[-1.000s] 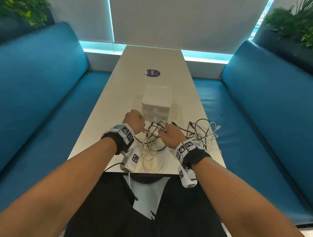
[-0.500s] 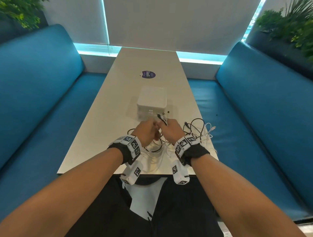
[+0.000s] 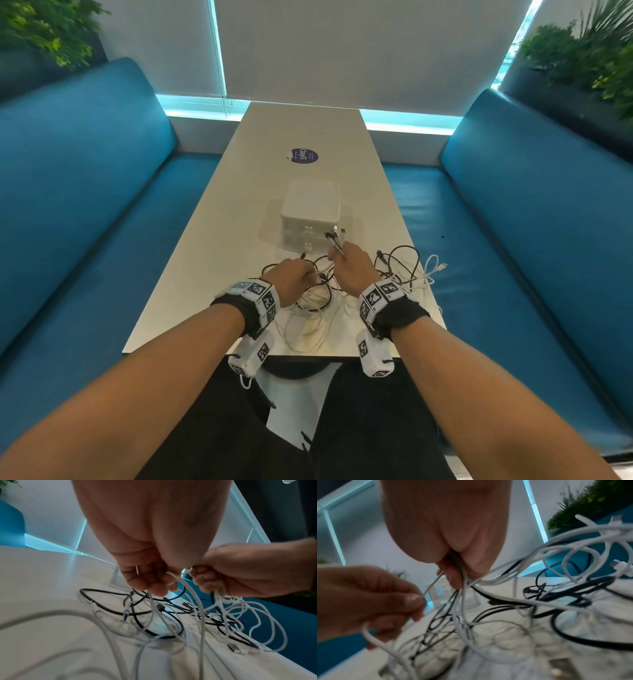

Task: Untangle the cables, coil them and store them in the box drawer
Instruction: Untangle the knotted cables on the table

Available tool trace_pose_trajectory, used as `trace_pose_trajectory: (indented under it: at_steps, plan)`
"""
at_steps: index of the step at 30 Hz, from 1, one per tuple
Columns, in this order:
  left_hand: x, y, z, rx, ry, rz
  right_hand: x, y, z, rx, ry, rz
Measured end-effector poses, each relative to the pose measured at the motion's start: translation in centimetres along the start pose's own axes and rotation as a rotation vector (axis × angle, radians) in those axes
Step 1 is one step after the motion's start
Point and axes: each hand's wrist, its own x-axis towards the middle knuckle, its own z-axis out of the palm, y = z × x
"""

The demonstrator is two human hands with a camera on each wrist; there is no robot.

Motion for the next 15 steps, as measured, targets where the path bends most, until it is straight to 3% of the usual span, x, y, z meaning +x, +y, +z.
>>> trace_pose_trajectory:
  at_steps: [6, 12, 15]
  plan:
    - [0.0, 1.0, 0.8, 0.014, 0.009, 0.068, -0.8, -2.3, 0.0, 0.195, -0.070, -0.122]
    - [-0.2, 1.5, 0.8, -0.185, -0.012, 0.050, 0.2, -0.8, 0.6, 0.423, 0.041, -0.117]
    - [-0.2, 1.4, 0.7, -0.182, -0.053, 0.057, 0.2, -0.1, 0.8, 0.221, -0.030, -0.133]
